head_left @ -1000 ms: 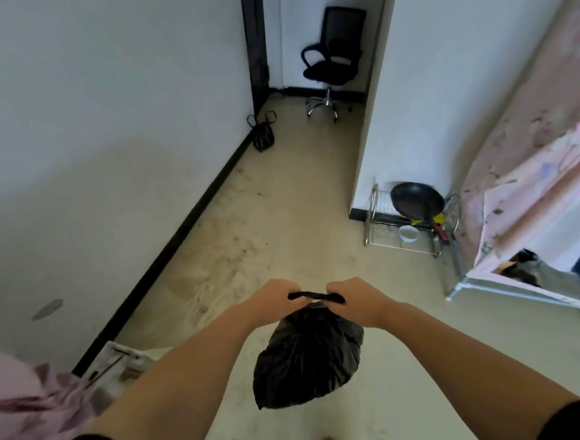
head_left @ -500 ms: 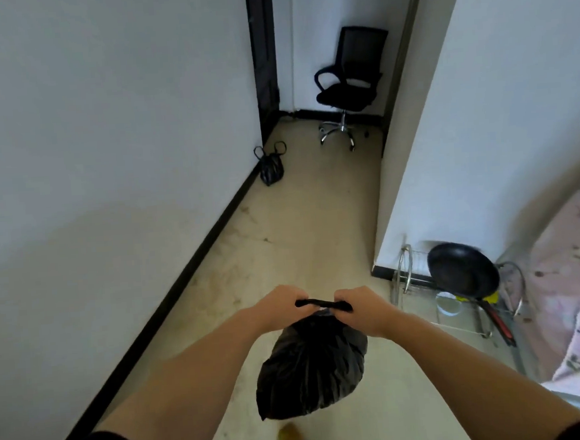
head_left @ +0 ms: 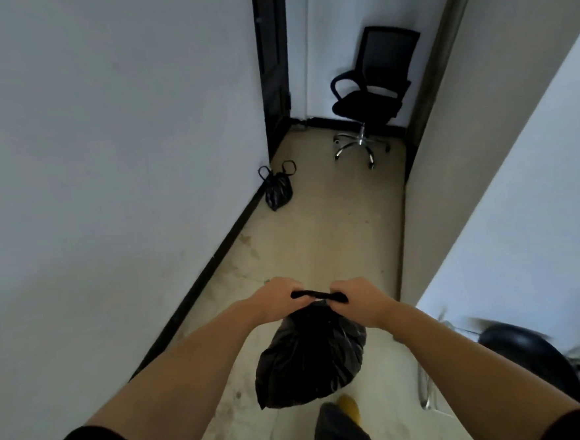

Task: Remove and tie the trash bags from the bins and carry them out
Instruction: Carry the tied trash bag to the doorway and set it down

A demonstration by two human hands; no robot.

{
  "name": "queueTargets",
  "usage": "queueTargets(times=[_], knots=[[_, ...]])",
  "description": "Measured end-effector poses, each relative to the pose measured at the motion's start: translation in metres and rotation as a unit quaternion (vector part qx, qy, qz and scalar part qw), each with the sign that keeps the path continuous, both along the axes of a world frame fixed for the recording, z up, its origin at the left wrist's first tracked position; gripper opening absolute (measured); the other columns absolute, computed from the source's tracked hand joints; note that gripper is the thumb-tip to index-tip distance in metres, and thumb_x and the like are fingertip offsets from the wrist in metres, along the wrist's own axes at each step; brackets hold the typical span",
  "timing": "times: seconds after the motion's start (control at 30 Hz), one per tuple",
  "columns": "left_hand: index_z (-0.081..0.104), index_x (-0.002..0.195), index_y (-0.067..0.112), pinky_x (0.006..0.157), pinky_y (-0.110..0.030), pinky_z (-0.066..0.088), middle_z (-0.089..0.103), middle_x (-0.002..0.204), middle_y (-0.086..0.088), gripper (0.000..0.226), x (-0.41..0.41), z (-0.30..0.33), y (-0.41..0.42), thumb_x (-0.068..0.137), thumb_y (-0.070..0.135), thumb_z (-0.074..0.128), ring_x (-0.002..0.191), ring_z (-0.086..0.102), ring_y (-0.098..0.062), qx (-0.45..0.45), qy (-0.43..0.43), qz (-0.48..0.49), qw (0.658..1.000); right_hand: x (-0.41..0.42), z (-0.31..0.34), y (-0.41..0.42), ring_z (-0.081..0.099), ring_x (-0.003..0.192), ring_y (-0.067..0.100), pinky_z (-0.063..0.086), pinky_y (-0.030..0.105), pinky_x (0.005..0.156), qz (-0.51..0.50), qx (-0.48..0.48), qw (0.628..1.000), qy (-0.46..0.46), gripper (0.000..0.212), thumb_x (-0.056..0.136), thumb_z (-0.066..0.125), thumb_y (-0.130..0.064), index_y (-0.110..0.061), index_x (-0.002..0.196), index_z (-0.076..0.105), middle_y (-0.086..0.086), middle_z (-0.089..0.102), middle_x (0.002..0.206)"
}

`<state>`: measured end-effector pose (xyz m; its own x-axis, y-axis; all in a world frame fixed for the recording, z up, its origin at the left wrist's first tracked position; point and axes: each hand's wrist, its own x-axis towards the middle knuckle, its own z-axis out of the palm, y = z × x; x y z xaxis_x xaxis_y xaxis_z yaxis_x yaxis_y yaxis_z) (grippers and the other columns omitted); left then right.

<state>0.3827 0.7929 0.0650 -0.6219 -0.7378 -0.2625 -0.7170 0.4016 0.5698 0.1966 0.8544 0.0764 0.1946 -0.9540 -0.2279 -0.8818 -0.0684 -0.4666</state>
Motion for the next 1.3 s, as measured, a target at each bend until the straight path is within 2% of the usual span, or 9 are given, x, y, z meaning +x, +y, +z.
queueTargets(times=[0.17,0.4,0.6,0.77,0.93,1.07,1.13,1.2,1.3], knots=[[0.047,0.067,0.015,0.055,-0.021,0.031,0.043,0.063,0.005,0.035,-0.043,0.002,-0.113,0.094,0.036,0.051,0.061,0.043,-0.013,-0.011,-0.021,0.03,0.999,-0.045,0.007,-0.122,0.053,0.07,0.027,0.039,0.035,0.064,0.051,0.0,0.999,0.016,0.019,0.092,0.051,-0.026,-0.016,0.076,0.05,0.016,0.062,0.081],[0.04,0.061,0.018,0.05,-0.02,0.026,0.04,0.061,0.006,0.039,-0.079,-0.003,-0.243,0.095,0.034,0.049,0.055,0.036,-0.006,0.016,-0.017,0.07,0.997,-0.085,-0.003,-0.271,0.061,0.077,0.024,0.049,0.037,0.07,0.06,0.023,0.998,-0.015,0.021,0.09,0.052,-0.027,-0.01,0.088,0.063,0.01,0.067,0.087],[0.048,0.071,0.011,0.05,-0.021,0.026,0.041,0.061,0.005,0.034,-0.08,-0.011,-0.38,0.095,0.034,0.05,0.054,0.037,-0.006,0.018,-0.02,0.051,0.998,-0.087,-0.009,-0.405,0.059,0.073,0.026,0.046,0.036,0.065,0.041,0.021,0.999,-0.016,0.019,0.089,0.055,-0.024,-0.009,0.079,0.059,0.013,0.064,0.079],[0.049,0.066,0.016,0.052,-0.022,0.029,0.043,0.06,0.005,0.033,-0.079,0.01,-0.503,0.094,0.034,0.052,0.056,0.041,-0.009,0.023,-0.025,0.01,0.999,-0.083,0.001,-0.512,0.051,0.065,0.021,0.036,0.031,0.059,-0.004,0.004,1.0,-0.028,0.028,0.09,0.055,-0.022,-0.021,0.064,0.043,0.0,0.05,0.065],[0.039,0.059,0.022,0.061,-0.029,0.032,0.04,0.061,0.004,0.04,-0.08,0.018,-0.601,0.096,0.035,0.049,0.063,0.043,-0.016,0.022,-0.054,-0.023,0.998,-0.079,-0.002,-0.601,0.056,0.067,0.026,0.041,0.034,0.059,-0.032,0.003,0.998,-0.061,0.025,0.091,0.056,-0.026,-0.003,0.079,0.056,0.013,0.061,0.073],[0.039,0.06,0.024,0.06,-0.027,0.032,0.041,0.061,0.006,0.039,-0.078,0.009,-0.664,0.096,0.036,0.048,0.062,0.043,-0.014,0.042,-0.054,-0.003,0.998,-0.08,-0.004,-0.666,0.051,0.061,0.008,0.036,0.013,0.055,-0.012,0.009,0.997,-0.08,0.028,0.092,0.056,-0.03,-0.004,0.092,0.064,0.006,0.062,0.078],[0.043,0.064,0.019,0.058,-0.026,0.031,0.041,0.061,0.005,0.037,-0.076,0.003,-0.697,0.096,0.036,0.047,0.061,0.043,-0.013,0.051,-0.057,0.015,0.997,-0.078,-0.007,-0.706,0.048,0.059,0.004,0.036,0.009,0.054,0.021,0.008,0.997,-0.069,0.028,0.095,0.053,-0.029,-0.003,0.096,0.064,0.006,0.06,0.079],[0.048,0.072,0.013,0.055,-0.021,0.03,0.044,0.063,0.004,0.033,-0.073,-0.002,-0.73,0.096,0.036,0.047,0.061,0.044,-0.012,0.059,-0.048,0.046,0.996,-0.079,-0.014,-0.748,0.055,0.067,0.014,0.04,0.012,0.057,0.04,0.012,0.996,-0.079,0.032,0.096,0.05,-0.03,-0.001,0.094,0.063,0.011,0.064,0.083],[0.056,0.08,0.013,0.053,-0.016,0.03,0.052,0.075,-0.001,0.028,-0.073,-0.012,-0.778,0.097,0.034,0.047,0.073,0.048,-0.015,0.08,-0.035,0.098,0.991,-0.08,-0.022,-0.811,0.063,0.079,0.024,0.051,0.033,0.072,0.06,0.031,0.994,-0.088,0.036,0.096,0.047,-0.035,-0.002,0.095,0.062,0.013,0.067,0.087]])
